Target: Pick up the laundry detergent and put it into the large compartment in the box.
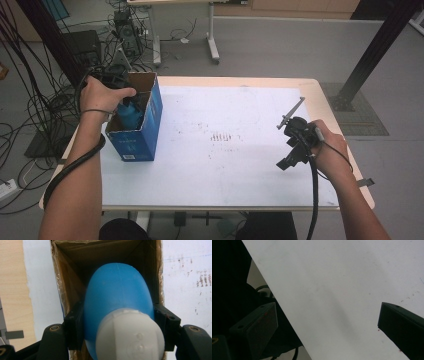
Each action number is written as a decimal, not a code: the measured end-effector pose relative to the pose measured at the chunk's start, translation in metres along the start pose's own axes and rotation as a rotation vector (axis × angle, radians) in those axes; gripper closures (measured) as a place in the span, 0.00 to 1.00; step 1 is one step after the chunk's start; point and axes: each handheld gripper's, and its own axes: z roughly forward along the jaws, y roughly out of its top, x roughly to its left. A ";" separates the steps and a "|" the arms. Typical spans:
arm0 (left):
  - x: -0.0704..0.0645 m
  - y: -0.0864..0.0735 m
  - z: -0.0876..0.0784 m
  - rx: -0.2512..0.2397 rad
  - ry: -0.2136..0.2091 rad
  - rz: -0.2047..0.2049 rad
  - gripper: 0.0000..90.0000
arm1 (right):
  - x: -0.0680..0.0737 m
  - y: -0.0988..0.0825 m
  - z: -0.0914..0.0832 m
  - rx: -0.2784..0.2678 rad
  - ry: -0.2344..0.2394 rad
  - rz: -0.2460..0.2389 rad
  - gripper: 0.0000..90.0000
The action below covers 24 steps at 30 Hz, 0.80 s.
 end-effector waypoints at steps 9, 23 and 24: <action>0.001 -0.002 0.010 0.010 0.004 -0.005 0.42 | 0.001 0.000 0.000 0.002 -0.002 -0.002 0.03; -0.001 -0.002 0.022 0.021 0.003 -0.002 0.42 | 0.000 0.000 0.001 0.005 -0.002 -0.001 0.03; -0.001 -0.002 0.023 0.025 0.004 0.003 0.42 | 0.000 0.000 0.001 0.003 0.000 -0.003 0.03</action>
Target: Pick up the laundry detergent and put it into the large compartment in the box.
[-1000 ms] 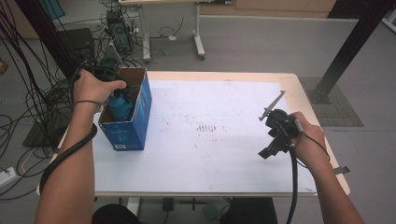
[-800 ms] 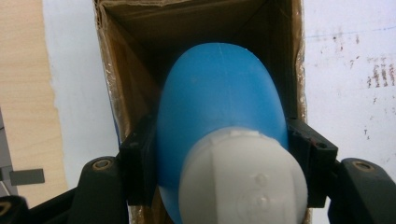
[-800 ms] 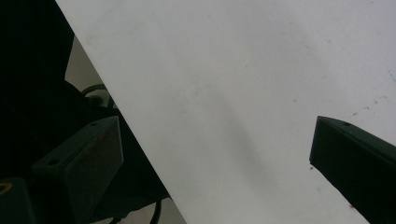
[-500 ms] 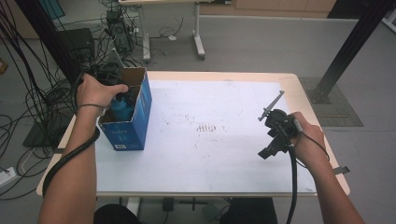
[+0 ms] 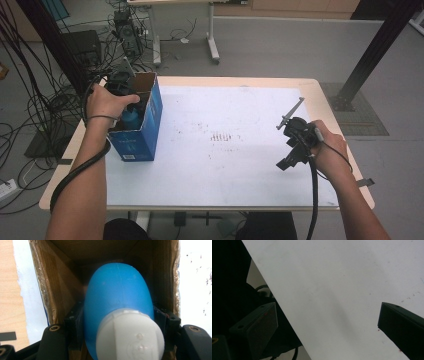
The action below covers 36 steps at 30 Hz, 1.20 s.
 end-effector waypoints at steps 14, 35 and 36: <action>0.002 0.000 0.001 0.000 -0.007 -0.004 0.42 | -0.002 0.000 0.000 0.002 -0.002 0.003 0.03; 0.001 0.001 0.001 0.003 -0.004 -0.006 0.42 | -0.004 -0.001 0.001 0.001 -0.002 0.004 0.03; 0.000 0.001 0.001 0.001 -0.004 -0.006 0.42 | -0.004 -0.001 0.001 0.000 0.000 0.004 0.03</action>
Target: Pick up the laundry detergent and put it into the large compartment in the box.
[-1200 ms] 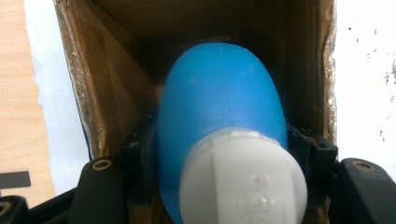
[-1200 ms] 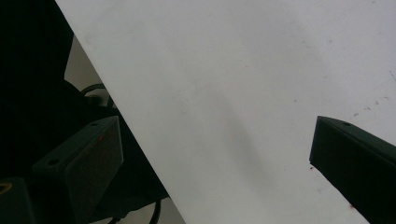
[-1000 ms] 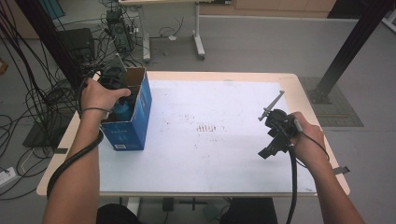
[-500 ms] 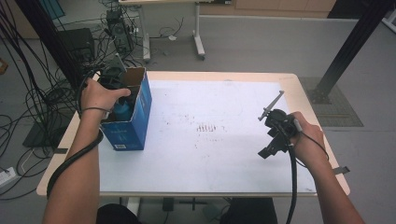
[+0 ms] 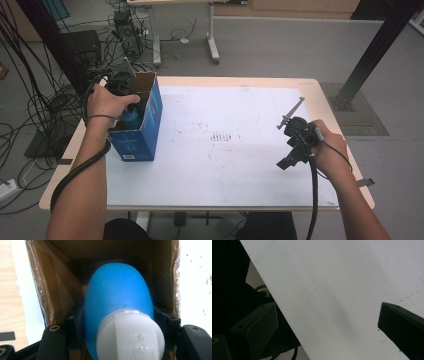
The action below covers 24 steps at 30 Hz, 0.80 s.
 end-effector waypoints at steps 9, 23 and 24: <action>0.000 -0.001 0.000 -0.004 -0.001 -0.001 0.42 | 0.000 0.001 0.001 0.005 -0.001 -0.004 0.03; 0.000 -0.001 0.000 -0.006 0.000 0.000 0.42 | 0.002 0.005 0.001 0.008 -0.003 -0.008 0.03; 0.000 -0.001 0.000 -0.005 0.000 0.000 0.42 | 0.002 0.005 0.000 0.008 -0.002 -0.010 0.03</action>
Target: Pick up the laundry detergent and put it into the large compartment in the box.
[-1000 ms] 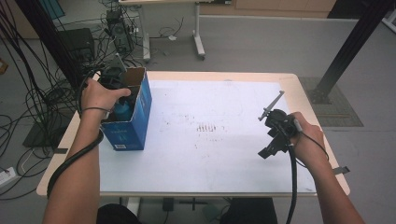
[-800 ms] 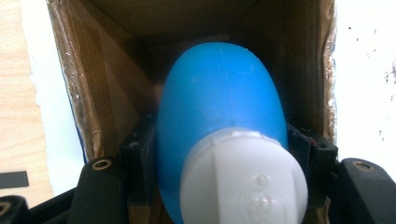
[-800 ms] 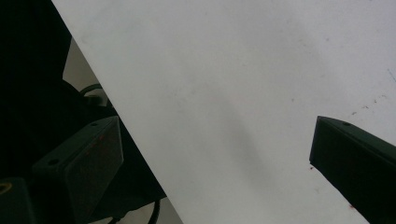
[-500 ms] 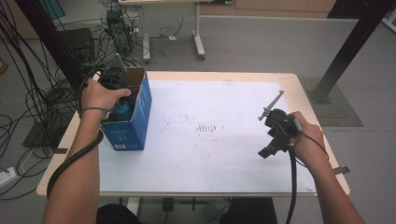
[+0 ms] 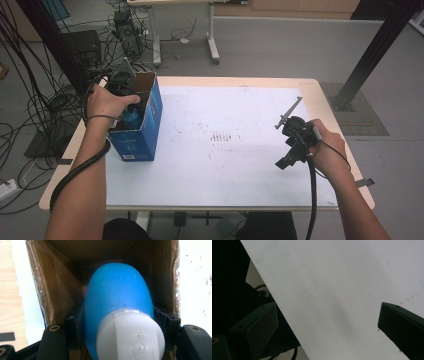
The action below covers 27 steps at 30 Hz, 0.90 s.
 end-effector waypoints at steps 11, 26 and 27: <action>-0.001 0.000 0.000 0.002 0.003 0.001 0.42 | 0.000 0.000 -0.001 -0.005 -0.003 0.000 0.03; 0.000 0.000 0.000 0.001 0.001 0.000 0.42 | 0.000 0.000 -0.001 0.000 -0.002 -0.001 0.03; 0.000 0.000 0.000 0.003 0.001 0.001 0.42 | 0.000 0.000 -0.001 -0.001 -0.002 -0.001 0.03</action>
